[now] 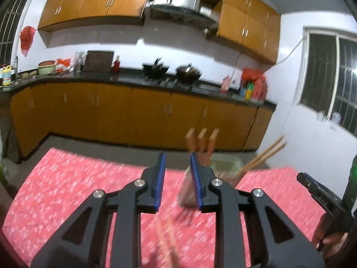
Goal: Organize utensils
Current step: 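Open the left tool over the holder while the right tool releases its chopstick, then grasp another bamboo chopstick with the left tool while the right tool grasps one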
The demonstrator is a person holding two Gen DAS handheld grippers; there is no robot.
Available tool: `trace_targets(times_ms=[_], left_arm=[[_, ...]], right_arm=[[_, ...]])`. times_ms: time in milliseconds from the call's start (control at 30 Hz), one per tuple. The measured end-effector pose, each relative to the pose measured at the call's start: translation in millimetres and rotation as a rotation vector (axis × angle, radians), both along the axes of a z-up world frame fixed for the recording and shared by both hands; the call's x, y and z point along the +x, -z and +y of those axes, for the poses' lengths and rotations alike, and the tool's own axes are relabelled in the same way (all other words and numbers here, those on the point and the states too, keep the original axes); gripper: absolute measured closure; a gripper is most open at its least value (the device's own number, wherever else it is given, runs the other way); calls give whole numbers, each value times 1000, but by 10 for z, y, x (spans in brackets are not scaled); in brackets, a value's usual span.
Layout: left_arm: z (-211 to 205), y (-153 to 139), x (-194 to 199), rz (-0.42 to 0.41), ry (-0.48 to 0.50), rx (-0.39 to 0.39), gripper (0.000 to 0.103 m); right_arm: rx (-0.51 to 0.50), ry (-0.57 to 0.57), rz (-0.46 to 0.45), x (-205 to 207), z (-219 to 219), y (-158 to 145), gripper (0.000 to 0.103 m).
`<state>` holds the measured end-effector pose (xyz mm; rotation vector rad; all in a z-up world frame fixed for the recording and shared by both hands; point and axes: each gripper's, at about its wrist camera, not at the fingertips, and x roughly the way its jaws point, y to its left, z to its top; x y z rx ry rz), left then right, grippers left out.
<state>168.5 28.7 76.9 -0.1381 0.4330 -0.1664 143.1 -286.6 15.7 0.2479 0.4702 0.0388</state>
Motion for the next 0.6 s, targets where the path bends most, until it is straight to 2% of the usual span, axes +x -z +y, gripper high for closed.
trace_targets(times_ms=[67,167,267,400,600], left_arm=[[55,257,-16,69,-14,37,79],[116,602,15,177,-33,44,79],[163,913,28,266,-41,37,79],[169,1214,18,343,-38,28,79],[151,1399,-21,386,-30,15,79]], right_arm=[[18,-16,147,103,8,379,77],[46,-52,281,179,103,769,80],[70,-108,365,219,273,1057,83],[47,-149,389,273,487,1177,84],[11,-156,420,326,598,1330,87]])
